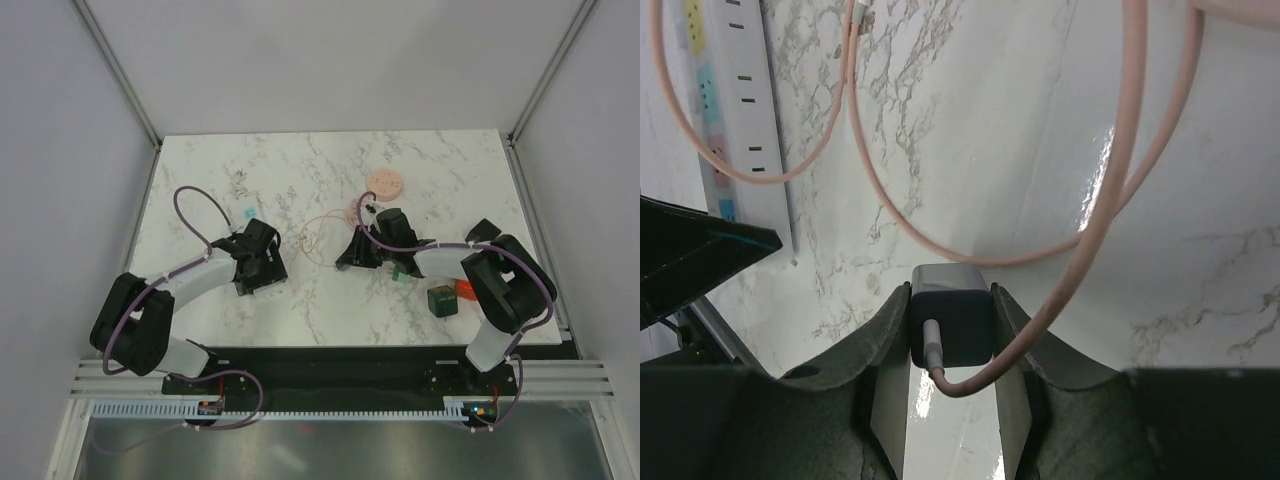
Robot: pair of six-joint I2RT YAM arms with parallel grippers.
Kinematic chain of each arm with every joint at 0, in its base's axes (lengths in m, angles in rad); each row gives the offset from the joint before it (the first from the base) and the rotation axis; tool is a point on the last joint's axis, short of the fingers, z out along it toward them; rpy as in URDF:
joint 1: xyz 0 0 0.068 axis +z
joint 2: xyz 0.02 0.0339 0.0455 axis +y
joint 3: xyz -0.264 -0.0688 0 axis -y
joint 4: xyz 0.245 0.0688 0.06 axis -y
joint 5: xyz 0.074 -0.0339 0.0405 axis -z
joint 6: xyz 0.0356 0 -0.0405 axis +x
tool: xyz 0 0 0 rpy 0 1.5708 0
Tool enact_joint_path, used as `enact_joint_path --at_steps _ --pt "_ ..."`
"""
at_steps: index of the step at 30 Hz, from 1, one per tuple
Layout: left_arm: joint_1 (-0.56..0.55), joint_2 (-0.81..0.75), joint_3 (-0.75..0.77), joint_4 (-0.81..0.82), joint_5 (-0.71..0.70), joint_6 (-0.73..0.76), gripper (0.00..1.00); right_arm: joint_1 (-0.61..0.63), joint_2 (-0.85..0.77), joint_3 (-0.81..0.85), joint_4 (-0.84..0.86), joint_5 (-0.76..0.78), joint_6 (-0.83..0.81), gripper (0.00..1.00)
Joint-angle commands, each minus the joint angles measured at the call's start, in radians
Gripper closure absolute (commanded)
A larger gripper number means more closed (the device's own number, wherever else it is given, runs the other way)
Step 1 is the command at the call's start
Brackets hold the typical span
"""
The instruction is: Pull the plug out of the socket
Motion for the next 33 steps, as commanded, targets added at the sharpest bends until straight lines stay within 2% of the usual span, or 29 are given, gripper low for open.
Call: enact_joint_path --at_steps 1,6,7,11,15,16,18,19,28,29,33 --pt "0.009 0.034 0.049 -0.009 -0.052 0.06 0.98 -0.017 0.035 0.061 0.003 -0.049 -0.041 0.84" --pt "0.021 0.068 0.086 -0.012 -0.032 0.091 0.97 -0.048 0.044 0.078 -0.02 -0.054 -0.064 0.75" --pt "0.027 0.07 0.089 -0.012 -0.026 0.093 0.93 -0.049 0.047 0.081 -0.026 -0.054 -0.07 0.71" --pt "0.036 0.064 0.094 -0.01 -0.012 0.088 0.86 -0.066 0.037 0.09 -0.071 -0.051 -0.112 0.69" --pt "0.036 0.039 0.089 -0.012 -0.007 0.091 0.64 -0.104 -0.003 0.061 -0.105 -0.04 -0.141 0.66" --pt "0.038 0.027 0.088 -0.012 -0.007 0.091 0.52 -0.116 -0.024 0.052 -0.109 -0.045 -0.145 0.66" --pt "0.036 0.01 0.083 -0.013 -0.003 0.088 0.38 -0.158 -0.048 0.021 -0.128 -0.049 -0.159 0.66" --pt "0.038 -0.01 0.079 -0.013 -0.001 0.086 0.25 -0.19 -0.07 0.001 -0.134 -0.057 -0.165 0.66" --pt "0.036 -0.094 0.063 -0.015 0.097 0.114 0.14 -0.383 -0.153 -0.08 -0.18 -0.165 -0.207 0.65" --pt "0.036 -0.102 0.057 -0.015 0.1 0.116 0.0 -0.406 -0.157 -0.079 -0.198 -0.165 -0.22 0.64" --pt "0.036 -0.122 0.049 -0.016 0.087 0.129 0.0 -0.452 -0.166 -0.073 -0.227 -0.163 -0.236 0.62"
